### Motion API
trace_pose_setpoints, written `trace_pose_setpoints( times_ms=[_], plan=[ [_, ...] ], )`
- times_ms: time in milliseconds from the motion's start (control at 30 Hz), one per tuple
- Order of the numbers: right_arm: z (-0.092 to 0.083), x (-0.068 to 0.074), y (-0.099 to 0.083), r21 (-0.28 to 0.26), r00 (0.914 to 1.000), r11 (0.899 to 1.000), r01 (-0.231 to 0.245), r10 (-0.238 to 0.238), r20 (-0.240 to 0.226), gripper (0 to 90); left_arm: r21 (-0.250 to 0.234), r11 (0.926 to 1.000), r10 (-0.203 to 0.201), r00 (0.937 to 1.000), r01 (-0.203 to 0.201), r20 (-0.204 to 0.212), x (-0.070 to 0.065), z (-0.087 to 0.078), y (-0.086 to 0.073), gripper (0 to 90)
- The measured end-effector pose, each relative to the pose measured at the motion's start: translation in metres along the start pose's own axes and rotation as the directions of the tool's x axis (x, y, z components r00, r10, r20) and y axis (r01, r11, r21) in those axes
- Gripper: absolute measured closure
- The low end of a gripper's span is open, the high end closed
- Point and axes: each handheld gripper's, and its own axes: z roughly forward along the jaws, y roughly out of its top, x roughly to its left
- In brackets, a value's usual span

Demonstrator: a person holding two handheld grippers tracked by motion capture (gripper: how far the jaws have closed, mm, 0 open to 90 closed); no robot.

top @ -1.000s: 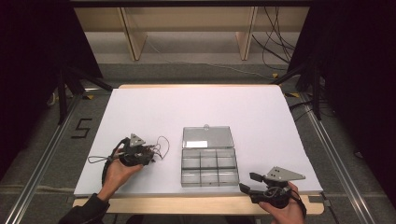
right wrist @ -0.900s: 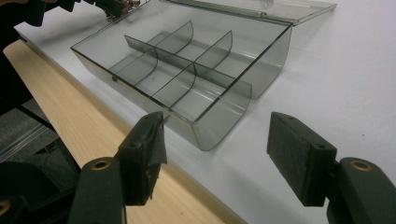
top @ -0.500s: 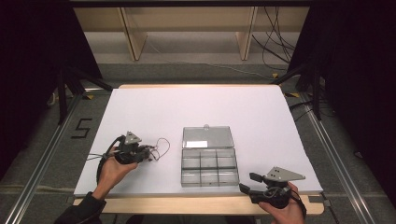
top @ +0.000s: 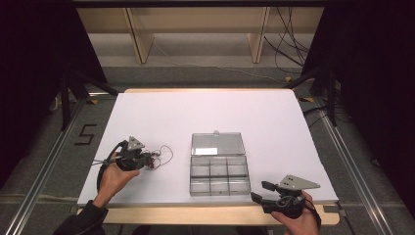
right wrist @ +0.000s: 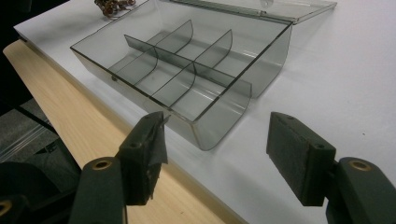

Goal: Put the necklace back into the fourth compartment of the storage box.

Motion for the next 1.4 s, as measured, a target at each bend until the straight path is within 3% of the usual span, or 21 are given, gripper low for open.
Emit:
trace_pose_setpoints(
  times_ms=[300, 333, 367, 400, 433, 700, 800, 867, 900, 967, 1133, 1200, 1267, 1400],
  plan=[
    [-0.001, 0.0, 0.001, 0.016, 0.9998, 1.0, -0.018, 0.018, -0.005, 38.2, -0.049, 0.9986, 0.021, 0.9984, -0.019, 0.053, -0.005, -0.018, 0.014, 85.8],
    [-0.001, 0.003, 0.0, 0.023, 0.9986, 0.998, -0.054, 0.054, -0.001, 38.2, -0.062, 0.998, 0.009, 0.9979, -0.005, 0.064, -0.006, -0.02, 0.015, 85.9],
    [0.0, 0.002, 0.0, 0.009, 0.9995, 0.999, -0.032, 0.032, -0.004, 38.2, -0.07, 0.9976, 0.013, 0.9973, -0.008, 0.073, -0.007, -0.023, 0.017, 85.8],
    [-0.001, 0.003, 0.0, 0.018, 0.999, 0.999, -0.042, 0.043, -0.012, 38.2, -0.085, 0.9964, 0.013, 0.9966, -0.006, 0.082, -0.007, -0.025, 0.019, 85.8],
    [0.0, 0.0, 0.0, 0.001, 0.9999, 1.0, -0.014, 0.014, 0.003, 38.2, -0.093, 0.9955, 0.02, 0.9963, -0.012, 0.083, -0.008, -0.028, 0.021, 85.8],
    [-0.001, 0.0, 0.001, 0.006, 0.9995, 1.0, -0.03, 0.03, 0.006, 38.1, -0.151, 0.9882, 0.044, 0.9909, -0.024, 0.127, -0.017, -0.046, 0.036, 85.8],
    [-0.001, -0.001, 0.0, 0.001, 0.9998, 1.0, -0.015, 0.015, 0.012, 38.2, -0.161, 0.9859, 0.069, 0.9871, -0.045, 0.144, -0.019, -0.051, 0.041, 85.8],
    [-0.002, 0.002, 0.0, 0.021, 0.9978, 0.998, -0.066, 0.066, -0.001, 38.1, -0.167, 0.9857, 0.052, 0.985, -0.024, 0.165, -0.022, -0.053, 0.043, 85.8],
    [-0.001, 0.0, 0.001, 0.009, 0.9991, 0.999, -0.042, 0.042, -0.002, 38.2, -0.167, 0.9848, 0.075, 0.9836, -0.047, 0.164, -0.022, -0.055, 0.044, 85.8],
    [-0.001, -0.003, 0.001, -0.007, 0.9999, 1.0, -0.005, 0.005, 0.01, 38.1, -0.17, 0.9849, 0.063, 0.9822, -0.033, 0.177, -0.025, -0.056, 0.045, 85.8],
    [0.0, -0.003, 0.001, -0.012, 0.9998, 1.0, -0.016, 0.016, -0.009, 38.1, -0.177, 0.9835, 0.076, 0.975, -0.039, 0.209, -0.028, -0.059, 0.049, 85.8],
    [-0.001, -0.003, 0.001, -0.002, 0.9999, 1.0, -0.015, 0.015, 0.002, 38.1, -0.178, 0.9829, 0.084, 0.9749, -0.048, 0.206, -0.031, -0.06, 0.052, 85.7],
    [0.0, -0.002, 0.001, -0.005, 0.9995, 1.0, -0.027, 0.027, -0.017, 38.1, -0.174, 0.9828, 0.099, 0.9725, -0.062, 0.211, -0.033, -0.062, 0.054, 85.8],
    [-0.001, -0.003, 0.001, 0.003, 0.9998, 1.0, -0.019, 0.019, 0.006, 38.1, -0.178, 0.9817, 0.108, 0.9654, -0.066, 0.237, -0.039, -0.065, 0.059, 85.7]
  ],
)
